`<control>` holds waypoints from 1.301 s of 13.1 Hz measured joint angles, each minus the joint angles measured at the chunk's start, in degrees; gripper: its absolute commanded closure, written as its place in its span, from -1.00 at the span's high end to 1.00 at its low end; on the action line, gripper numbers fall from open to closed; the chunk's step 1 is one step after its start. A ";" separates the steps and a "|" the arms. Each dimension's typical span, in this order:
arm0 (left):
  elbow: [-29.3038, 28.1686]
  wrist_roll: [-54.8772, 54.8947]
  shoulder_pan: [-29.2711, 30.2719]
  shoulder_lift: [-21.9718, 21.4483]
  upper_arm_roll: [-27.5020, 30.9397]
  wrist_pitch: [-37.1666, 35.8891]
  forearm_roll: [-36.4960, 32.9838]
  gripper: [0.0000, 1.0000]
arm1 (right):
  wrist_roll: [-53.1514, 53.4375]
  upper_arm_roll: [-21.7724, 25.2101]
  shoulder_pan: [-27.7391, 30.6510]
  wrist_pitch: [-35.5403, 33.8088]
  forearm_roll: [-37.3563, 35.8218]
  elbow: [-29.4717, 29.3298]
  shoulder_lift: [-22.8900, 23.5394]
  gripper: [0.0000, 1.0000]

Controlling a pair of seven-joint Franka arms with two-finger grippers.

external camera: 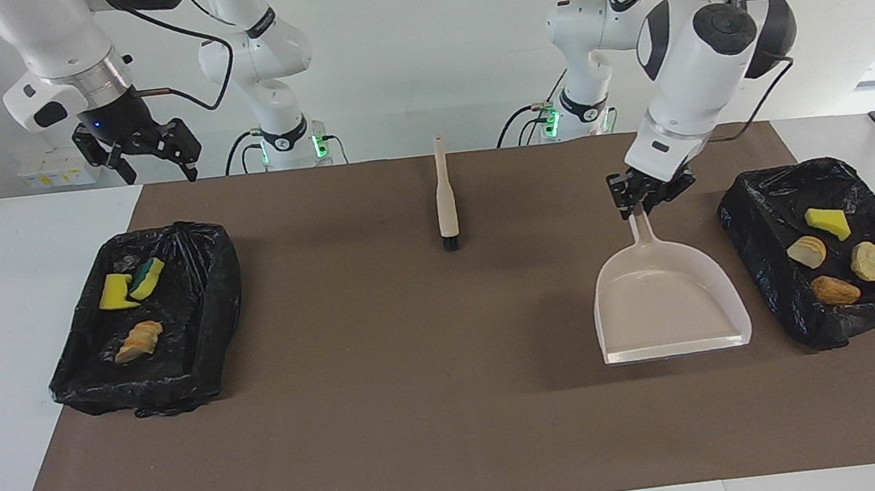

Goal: Sweep and dump trash in bin
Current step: 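Bring the empty dustpan back and set it down with the left gripper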

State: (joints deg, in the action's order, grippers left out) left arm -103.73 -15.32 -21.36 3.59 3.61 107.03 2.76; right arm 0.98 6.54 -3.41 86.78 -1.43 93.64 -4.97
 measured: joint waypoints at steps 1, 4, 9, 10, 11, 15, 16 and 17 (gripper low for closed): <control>-0.13 -3.46 -2.82 1.25 -0.03 2.10 0.31 -1.00 | -0.16 0.00 0.00 0.23 -0.01 0.08 0.00 1.00; -0.38 -11.48 -12.43 8.59 -0.18 11.75 0.42 -1.00 | -0.17 0.07 0.13 0.33 -0.01 0.35 0.00 1.00; -0.05 -15.61 -20.84 14.80 -0.18 17.26 0.56 -1.00 | -0.17 0.27 0.58 0.42 -0.01 0.51 -0.01 1.00; 0.37 -17.43 -22.48 16.42 -0.15 17.82 0.59 -0.11 | -0.17 0.27 0.58 0.42 -0.01 0.53 -0.01 1.00; 1.27 -19.42 -23.65 18.18 -0.10 19.10 0.58 0.99 | -0.17 0.27 0.58 0.42 -0.01 0.53 -0.03 1.00; 4.82 -21.14 -22.64 19.27 1.30 20.67 1.90 1.00 | -0.17 0.27 0.69 0.42 -0.01 0.53 -0.30 1.00; 5.41 -21.15 -21.80 18.01 1.69 19.71 1.98 1.00 | -0.17 0.27 0.71 0.41 -0.01 0.55 -0.35 1.00; 5.75 -21.15 -20.41 16.33 1.97 17.80 2.00 1.00 | -0.17 0.27 0.73 0.36 -0.01 0.62 -0.36 1.00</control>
State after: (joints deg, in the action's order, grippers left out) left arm -97.97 -36.47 -41.77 19.92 5.58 124.83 4.76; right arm 0.81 6.81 -2.69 87.15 -1.44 94.26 -5.34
